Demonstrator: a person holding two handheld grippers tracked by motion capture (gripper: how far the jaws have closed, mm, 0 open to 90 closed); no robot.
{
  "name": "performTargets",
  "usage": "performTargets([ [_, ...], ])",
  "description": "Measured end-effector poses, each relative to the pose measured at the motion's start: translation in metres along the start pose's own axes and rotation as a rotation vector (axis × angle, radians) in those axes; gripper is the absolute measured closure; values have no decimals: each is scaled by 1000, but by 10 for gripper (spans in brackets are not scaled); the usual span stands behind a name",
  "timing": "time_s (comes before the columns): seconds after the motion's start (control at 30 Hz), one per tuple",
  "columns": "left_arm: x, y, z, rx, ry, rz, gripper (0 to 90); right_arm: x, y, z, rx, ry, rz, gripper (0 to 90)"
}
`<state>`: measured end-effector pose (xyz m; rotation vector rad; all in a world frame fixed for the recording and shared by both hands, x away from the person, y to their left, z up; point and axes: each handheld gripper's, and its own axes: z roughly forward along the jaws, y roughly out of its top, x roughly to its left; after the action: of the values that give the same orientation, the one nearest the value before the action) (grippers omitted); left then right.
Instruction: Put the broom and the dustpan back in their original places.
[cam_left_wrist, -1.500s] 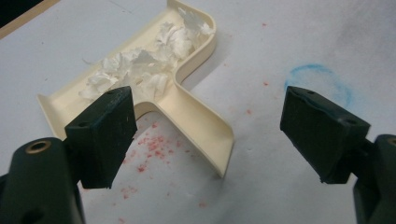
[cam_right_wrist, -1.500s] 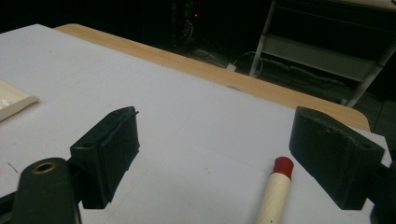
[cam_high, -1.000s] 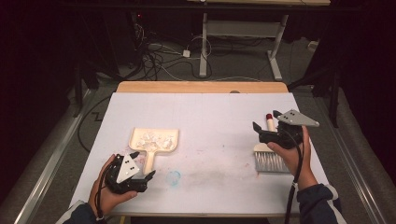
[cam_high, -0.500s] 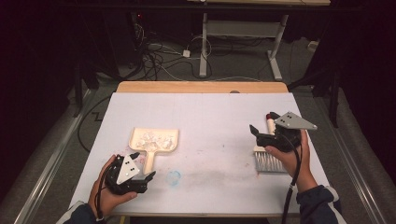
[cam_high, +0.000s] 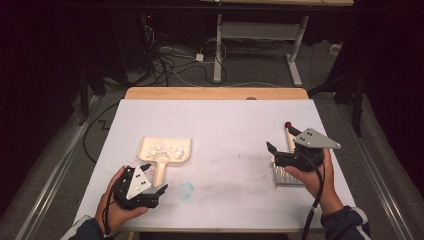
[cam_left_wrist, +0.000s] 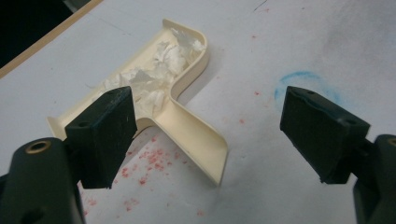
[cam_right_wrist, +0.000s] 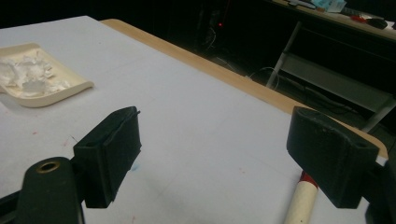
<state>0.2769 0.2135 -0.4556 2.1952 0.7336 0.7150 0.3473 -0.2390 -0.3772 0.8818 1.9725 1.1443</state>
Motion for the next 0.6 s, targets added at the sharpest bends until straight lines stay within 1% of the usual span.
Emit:
performTargets([
  [0.33, -1, 1, 1, 0, -3, 1, 177, 6, -8, -16, -9, 12, -15, 182],
  [0.6, -1, 1, 1, 1, -3, 3, 177, 8, -14, -24, -10, 15, -31, 182],
])
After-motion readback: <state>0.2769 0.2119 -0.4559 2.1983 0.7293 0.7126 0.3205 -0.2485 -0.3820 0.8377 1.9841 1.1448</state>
